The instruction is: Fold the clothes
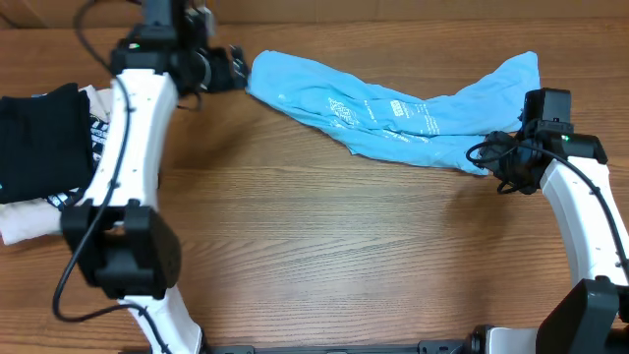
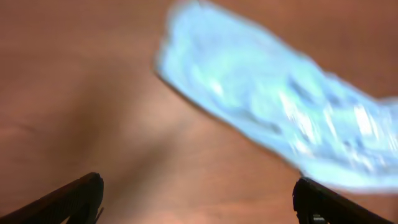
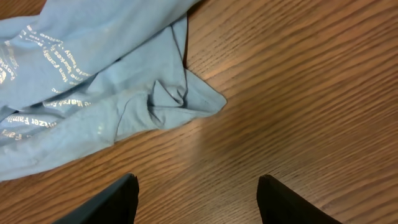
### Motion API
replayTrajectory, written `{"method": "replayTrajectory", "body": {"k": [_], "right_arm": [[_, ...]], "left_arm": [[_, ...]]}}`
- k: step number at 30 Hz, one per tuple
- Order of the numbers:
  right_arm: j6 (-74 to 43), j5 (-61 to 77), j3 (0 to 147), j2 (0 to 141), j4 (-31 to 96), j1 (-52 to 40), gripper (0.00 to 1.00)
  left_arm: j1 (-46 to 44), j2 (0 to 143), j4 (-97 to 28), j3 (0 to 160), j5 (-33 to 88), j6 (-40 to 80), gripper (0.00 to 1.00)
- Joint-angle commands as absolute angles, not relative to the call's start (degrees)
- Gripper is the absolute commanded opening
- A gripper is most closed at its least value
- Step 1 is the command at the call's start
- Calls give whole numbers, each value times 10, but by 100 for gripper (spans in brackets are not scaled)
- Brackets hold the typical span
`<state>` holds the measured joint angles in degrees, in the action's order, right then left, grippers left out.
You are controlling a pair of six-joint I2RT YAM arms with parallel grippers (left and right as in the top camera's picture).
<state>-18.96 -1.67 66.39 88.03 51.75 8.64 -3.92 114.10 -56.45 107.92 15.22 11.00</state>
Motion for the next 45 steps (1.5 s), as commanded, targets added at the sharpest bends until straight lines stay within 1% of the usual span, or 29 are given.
{"method": "replayTrajectory", "body": {"k": [1,3,8,12,14,18,20,21,22,26,29,31,34,36,38,41,45], "right_arm": [[-163,4,667,868,507,86,64],[-131,39,651,872,482,86,63],[-58,41,614,915,409,86,64],[-1,39,610,961,364,86,65],[21,39,610,989,347,86,69],[44,40,610,1044,341,86,68],[43,42,610,1059,343,86,54],[43,61,610,1065,348,86,26],[43,74,610,1065,349,86,5],[43,126,635,1057,393,79,4],[44,175,688,1036,468,60,4],[58,226,737,1020,540,44,4],[139,322,831,997,670,6,4],[172,324,889,983,731,-20,4],[167,292,927,972,757,-37,4],[130,282,961,955,766,-42,4],[120,277,973,940,764,-40,4]], "left_arm": [[-97,1172,-595,1077,206,118,100],[-122,1188,-607,1077,194,116,100],[-157,1211,-634,1077,152,116,100],[-159,1211,-645,1077,146,116,100],[-157,1211,-647,1077,146,116,100],[-154,1211,-647,1077,146,116,100],[-153,1211,-646,1077,144,116,100],[-154,1211,-643,1077,144,116,100],[-154,1211,-643,1077,144,116,100],[-153,1211,-643,1077,144,116,100],[-153,1211,-642,1077,144,114,100],[-153,1211,-641,1077,144,105,100],[-153,1211,-641,1077,138,103,100],[-153,1211,-642,1077,127,103,100],[-153,1211,-645,1077,116,103,100],[-152,1211,-652,1077,106,102,100],[-145,1211,-657,1077,101,103,100]]}}
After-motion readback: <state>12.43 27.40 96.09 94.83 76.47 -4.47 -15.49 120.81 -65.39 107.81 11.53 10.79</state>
